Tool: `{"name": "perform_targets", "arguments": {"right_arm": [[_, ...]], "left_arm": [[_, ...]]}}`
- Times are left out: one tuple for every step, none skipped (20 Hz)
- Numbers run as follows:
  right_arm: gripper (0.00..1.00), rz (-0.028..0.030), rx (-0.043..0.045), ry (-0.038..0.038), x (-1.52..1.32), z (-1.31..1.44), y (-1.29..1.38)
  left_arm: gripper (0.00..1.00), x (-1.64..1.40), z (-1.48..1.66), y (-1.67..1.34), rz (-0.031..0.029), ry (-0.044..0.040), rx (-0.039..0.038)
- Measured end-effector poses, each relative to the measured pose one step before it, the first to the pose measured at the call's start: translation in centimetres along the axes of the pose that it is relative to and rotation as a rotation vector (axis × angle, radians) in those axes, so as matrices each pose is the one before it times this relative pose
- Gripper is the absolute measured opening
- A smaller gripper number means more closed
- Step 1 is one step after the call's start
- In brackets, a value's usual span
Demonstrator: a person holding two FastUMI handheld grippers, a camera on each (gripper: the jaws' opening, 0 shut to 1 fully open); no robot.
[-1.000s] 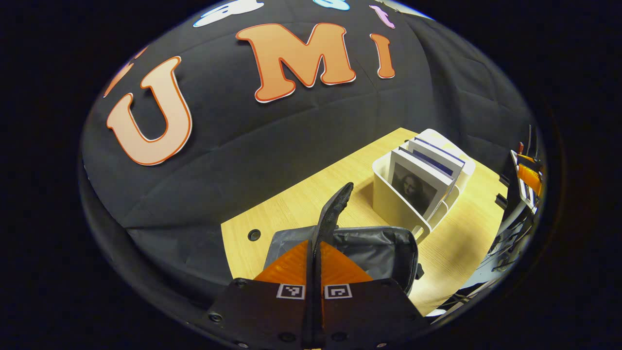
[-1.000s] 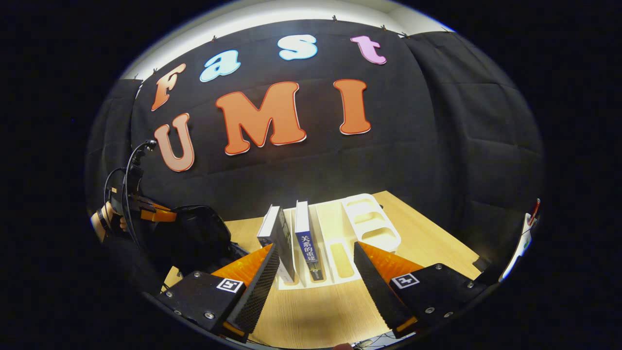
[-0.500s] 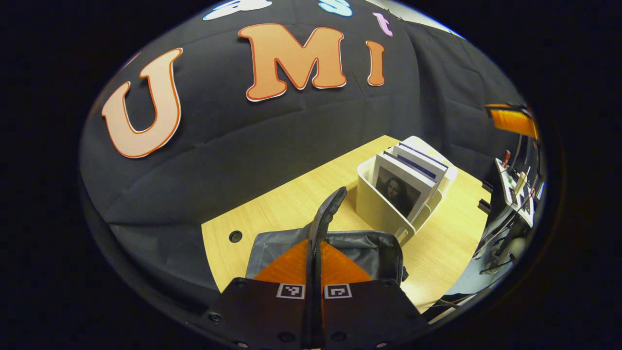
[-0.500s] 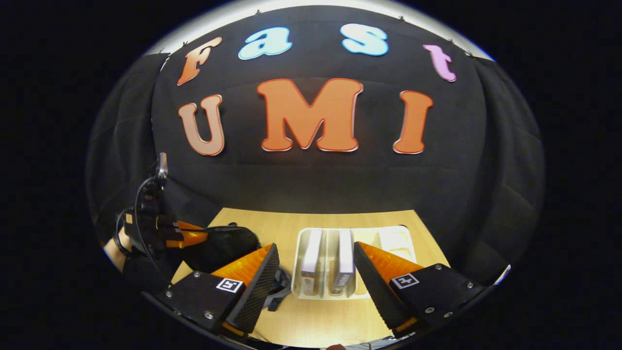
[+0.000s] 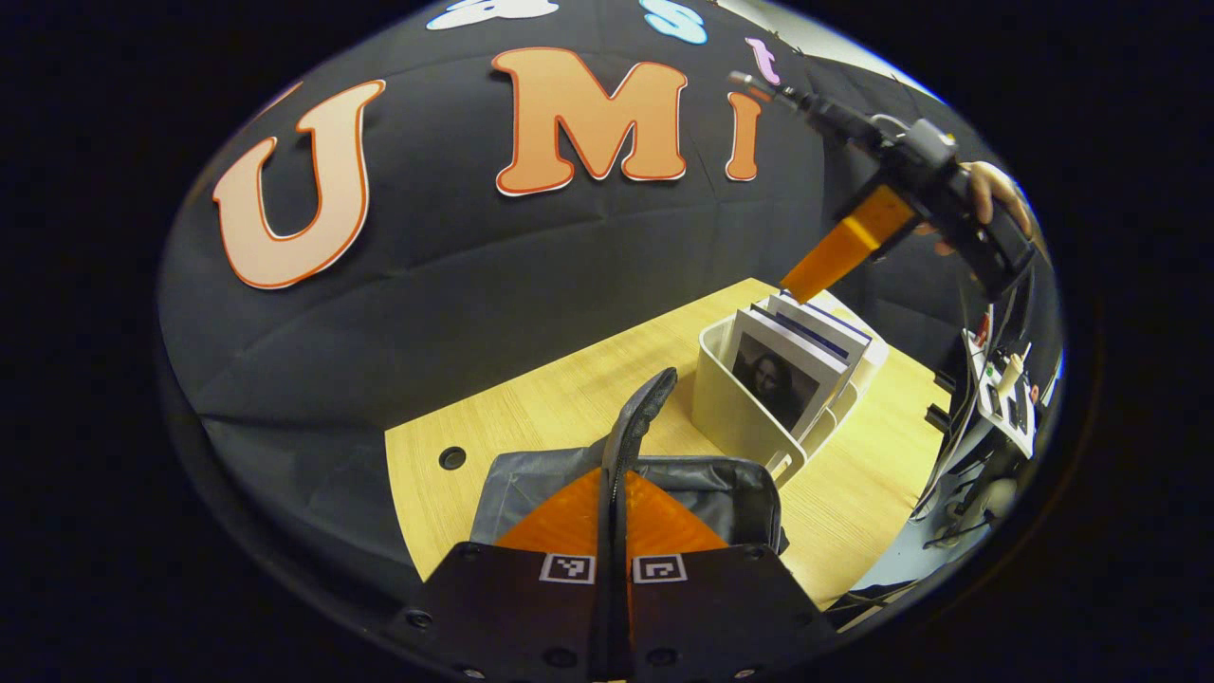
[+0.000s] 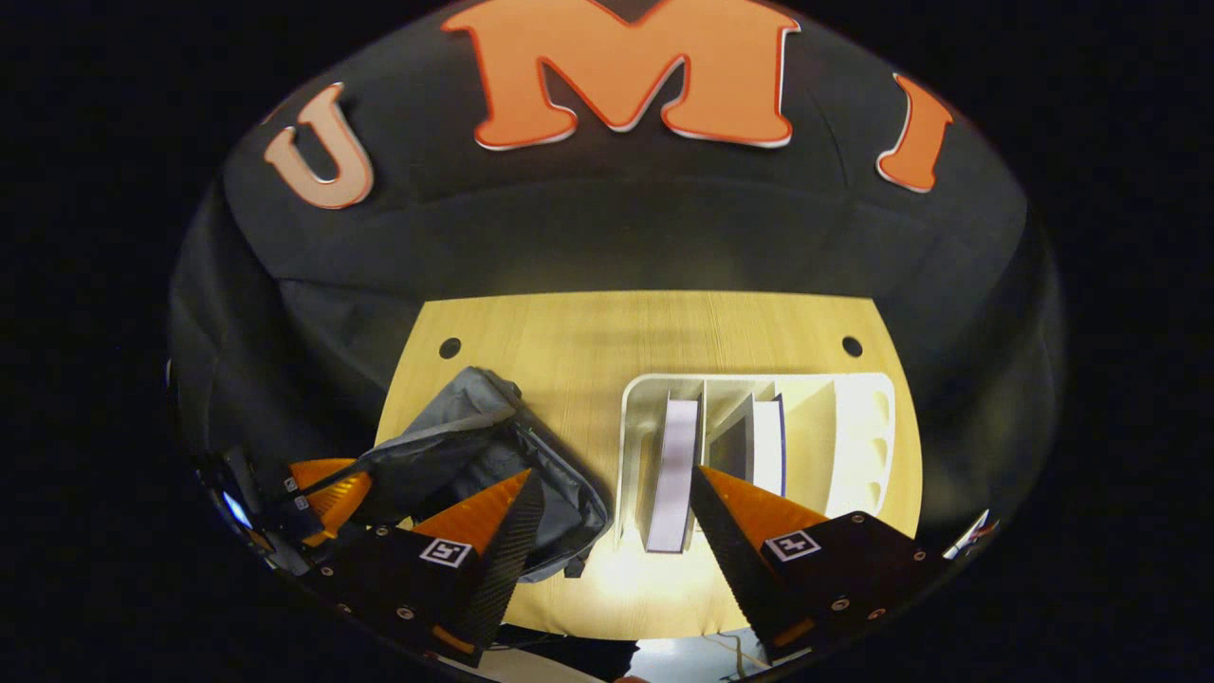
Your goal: Open the schoolbag, grab two books from the bookshelf and put them into the schoolbag.
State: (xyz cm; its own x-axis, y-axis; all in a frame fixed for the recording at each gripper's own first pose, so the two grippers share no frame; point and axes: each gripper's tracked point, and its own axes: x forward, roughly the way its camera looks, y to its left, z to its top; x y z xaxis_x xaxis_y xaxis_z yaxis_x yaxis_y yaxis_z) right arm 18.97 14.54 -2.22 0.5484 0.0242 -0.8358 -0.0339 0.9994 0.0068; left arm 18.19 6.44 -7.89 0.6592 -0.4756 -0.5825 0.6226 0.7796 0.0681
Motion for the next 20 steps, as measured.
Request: {"name": "perform_targets", "arguments": {"right_arm": [[0.96,-0.01573,0.02026,0.02826,1.698,-0.110,-0.387],[0.96,-0.01903,0.00293,0.02273,1.087,-0.063,-0.609],[0.97,-0.00938,-0.00545,0.02409,0.983,-0.224,-0.293],[0.96,-0.00678,0.00074,0.02433,0.786,-0.283,-0.292],[0.96,-0.00602,0.00116,0.01951,0.887,-0.142,-0.160],[0.96,-0.00929,0.00564,0.01980,0.675,-0.204,-0.311],[0.96,-0.00471,0.01507,0.01177,0.544,-0.134,-0.261],[0.97,-0.00488,0.00545,0.01618,0.513,-0.101,-0.307],[0.97,-0.01357,0.00020,0.00972,0.490,-0.142,-0.581],[0.96,-0.01053,0.00056,0.00572,0.577,-0.024,-0.391],[0.96,-0.00542,0.00655,0.00994,0.367,-0.154,-0.225],[0.97,0.00344,0.01214,0.01134,0.380,-0.226,0.020],[0.96,0.01084,0.01428,0.00933,0.383,-0.226,0.114],[0.92,0.00697,0.01061,0.00532,0.436,-0.081,0.109],[0.89,0.00097,0.00390,0.00549,0.337,-0.221,-0.064],[0.84,-0.00427,-0.00019,0.00784,0.443,-0.198,-0.050],[0.81,-0.00154,-0.00408,0.00655,0.469,-0.226,-0.021],[0.71,-0.00262,-0.00123,0.00546,0.397,-0.189,-0.041],[0.62,-0.00335,0.00738,0.00304,0.310,-0.130,-0.079],[0.36,-0.00394,0.01003,-0.00208,0.114,-0.056,0.007]], "left_arm": [[0.01,0.005,-0.020,0.093,-0.00285,0.00055,-0.00568],[0.00,-0.071,0.006,0.062,-0.00357,0.00122,-0.00305],[0.00,0.067,-0.076,-0.005,-0.00341,0.00091,0.00017],[0.00,-0.034,0.004,0.123,-0.00027,0.00235,0.00039],[0.00,0.038,-0.078,0.108,-0.00050,0.00159,-0.00070],[0.01,-0.024,0.007,0.109,-0.00023,0.00304,-0.00148],[0.00,0.000,-0.078,0.074,0.00122,0.00220,-0.00188],[0.00,0.023,-0.104,0.049,0.00076,0.00348,-0.00226],[0.00,0.012,-0.079,0.070,0.00080,0.00119,-0.00064],[0.01,-0.003,-0.086,0.084,0.00189,0.00133,-0.00127],[0.01,-0.083,0.018,0.055,0.00140,0.00105,-0.00321],[0.01,-0.073,-0.161,-0.025,0.00144,0.00136,-0.00347],[0.01,-0.085,-0.124,-0.024,0.00057,0.00196,-0.00201],[0.00,-0.025,-0.022,-0.004,0.00157,0.00156,-0.00119],[0.00,0.036,0.062,0.023,0.00098,0.00084,-0.00061],[0.00,-0.056,0.005,-0.045,0.00133,0.00063,0.00033],[0.00,-0.067,-0.079,-0.031,-0.00115,0.00284,0.00050],[0.01,-0.028,-0.017,-0.054,-0.00315,0.00381,-0.00007],[0.00,-0.069,-0.062,-0.129,-0.00069,0.00442,0.00267],[0.00,0.006,-0.036,0.130,0.00418,0.00095,0.00337]]}}
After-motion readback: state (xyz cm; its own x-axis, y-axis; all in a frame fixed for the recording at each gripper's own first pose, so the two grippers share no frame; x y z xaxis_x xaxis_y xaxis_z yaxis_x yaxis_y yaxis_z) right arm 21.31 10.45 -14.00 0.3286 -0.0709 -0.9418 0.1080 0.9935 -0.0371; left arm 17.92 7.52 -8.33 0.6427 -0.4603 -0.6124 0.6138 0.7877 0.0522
